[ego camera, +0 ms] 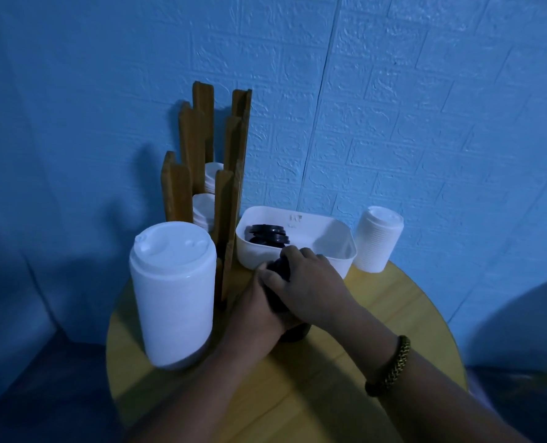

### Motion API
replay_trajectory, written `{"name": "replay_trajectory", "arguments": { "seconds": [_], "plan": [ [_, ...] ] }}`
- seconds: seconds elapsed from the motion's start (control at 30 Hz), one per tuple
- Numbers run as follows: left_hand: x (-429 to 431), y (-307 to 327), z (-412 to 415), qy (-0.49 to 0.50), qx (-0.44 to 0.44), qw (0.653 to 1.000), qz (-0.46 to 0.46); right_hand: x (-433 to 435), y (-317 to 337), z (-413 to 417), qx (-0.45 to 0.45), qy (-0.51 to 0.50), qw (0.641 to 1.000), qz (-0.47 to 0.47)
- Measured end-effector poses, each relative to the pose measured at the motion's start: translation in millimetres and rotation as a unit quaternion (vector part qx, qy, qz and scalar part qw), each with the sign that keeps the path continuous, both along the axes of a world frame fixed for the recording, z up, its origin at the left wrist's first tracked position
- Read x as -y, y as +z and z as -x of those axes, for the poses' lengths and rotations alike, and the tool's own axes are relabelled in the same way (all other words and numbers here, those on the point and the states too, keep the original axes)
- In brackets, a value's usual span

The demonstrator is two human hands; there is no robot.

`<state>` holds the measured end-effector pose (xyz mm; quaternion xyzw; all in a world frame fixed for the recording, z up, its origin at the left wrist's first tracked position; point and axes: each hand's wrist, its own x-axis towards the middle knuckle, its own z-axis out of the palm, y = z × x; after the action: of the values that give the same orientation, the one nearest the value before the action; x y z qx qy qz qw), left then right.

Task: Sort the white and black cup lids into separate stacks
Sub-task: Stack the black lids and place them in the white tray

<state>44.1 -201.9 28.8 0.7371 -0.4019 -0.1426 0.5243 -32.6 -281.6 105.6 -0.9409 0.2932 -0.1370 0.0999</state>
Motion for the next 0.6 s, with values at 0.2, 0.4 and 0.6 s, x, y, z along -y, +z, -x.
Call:
{"name": "replay_trajectory", "arguments": {
  "seconds": [0.2,0.4,0.6],
  "plan": [
    [-10.2,0.1,-10.9,-0.015,-0.053,0.998,0.029,36.6,38.3,-4.7,0.036,0.110,0.965,-0.235],
    [-9.9,-2.3,-9.2,-0.016,-0.073,0.997,0.027,105.0,26.3,-89.0,0.008,0.000,0.988,-0.155],
    [-11.4,-1.9,-12.7,-0.022,-0.078,0.996,0.022,122.7,1.8,-136.7,-0.105,0.023,0.989,-0.097]
  ]
}}
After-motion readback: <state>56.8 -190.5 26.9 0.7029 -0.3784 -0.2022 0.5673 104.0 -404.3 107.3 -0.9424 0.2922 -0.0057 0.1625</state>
